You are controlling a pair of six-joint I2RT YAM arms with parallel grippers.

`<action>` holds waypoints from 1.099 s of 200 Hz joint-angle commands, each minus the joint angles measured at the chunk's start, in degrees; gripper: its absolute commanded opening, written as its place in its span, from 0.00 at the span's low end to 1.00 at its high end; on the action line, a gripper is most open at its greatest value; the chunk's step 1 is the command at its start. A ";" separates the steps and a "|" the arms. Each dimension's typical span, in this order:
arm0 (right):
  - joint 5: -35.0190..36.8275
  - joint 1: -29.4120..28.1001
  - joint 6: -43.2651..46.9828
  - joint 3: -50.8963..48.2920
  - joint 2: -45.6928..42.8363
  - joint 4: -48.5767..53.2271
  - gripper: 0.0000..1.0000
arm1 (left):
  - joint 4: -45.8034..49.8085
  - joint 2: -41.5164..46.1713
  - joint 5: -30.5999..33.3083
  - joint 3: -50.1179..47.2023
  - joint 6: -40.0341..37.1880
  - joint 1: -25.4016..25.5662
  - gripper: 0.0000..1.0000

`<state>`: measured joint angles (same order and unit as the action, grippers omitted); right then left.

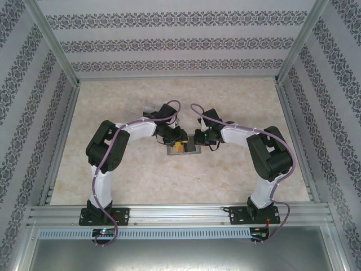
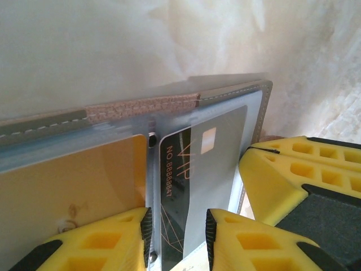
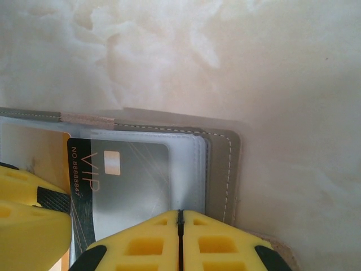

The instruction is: Take the credit cards out of the card holder

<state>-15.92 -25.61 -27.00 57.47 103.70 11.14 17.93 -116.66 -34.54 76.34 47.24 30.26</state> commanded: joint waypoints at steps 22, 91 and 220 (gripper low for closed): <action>-0.47 0.29 0.26 0.83 2.56 3.20 0.09 | 2.73 -2.17 -1.30 1.34 0.33 -0.62 0.34; -0.46 0.29 -0.09 0.83 2.74 3.38 0.09 | 0.86 -2.43 -2.45 1.89 0.04 -0.64 0.33; -0.95 0.37 -0.48 1.75 4.21 4.43 0.09 | -8.46 0.82 -5.19 -1.24 -0.45 -0.64 0.20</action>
<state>-16.43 -25.56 -27.03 59.24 105.01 12.47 13.80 -117.69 -37.76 75.75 47.16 29.87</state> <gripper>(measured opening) 0.089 0.232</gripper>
